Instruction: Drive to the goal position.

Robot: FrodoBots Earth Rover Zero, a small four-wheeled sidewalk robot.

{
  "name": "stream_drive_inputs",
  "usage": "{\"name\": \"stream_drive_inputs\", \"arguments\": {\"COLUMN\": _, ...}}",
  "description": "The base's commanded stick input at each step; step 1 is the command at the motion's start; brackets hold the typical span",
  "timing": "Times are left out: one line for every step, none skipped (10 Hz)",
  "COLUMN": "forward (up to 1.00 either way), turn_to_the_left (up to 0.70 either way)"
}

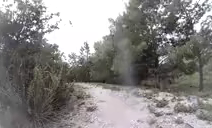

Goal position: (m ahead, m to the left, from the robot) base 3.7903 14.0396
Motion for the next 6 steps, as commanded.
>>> {"name": "stream_drive_inputs", "arguments": {"forward": 0.0, "turn_to_the_left": 0.0}}
{"name": "stream_drive_inputs", "arguments": {"forward": 0.0, "turn_to_the_left": 0.0}}
{"name": "stream_drive_inputs", "arguments": {"forward": 0.0, "turn_to_the_left": 0.0}}
{"name": "stream_drive_inputs", "arguments": {"forward": 0.0, "turn_to_the_left": 0.0}}
{"name": "stream_drive_inputs", "arguments": {"forward": 0.2, "turn_to_the_left": 0.0}}
{"name": "stream_drive_inputs", "arguments": {"forward": 0.42, "turn_to_the_left": 0.0}}
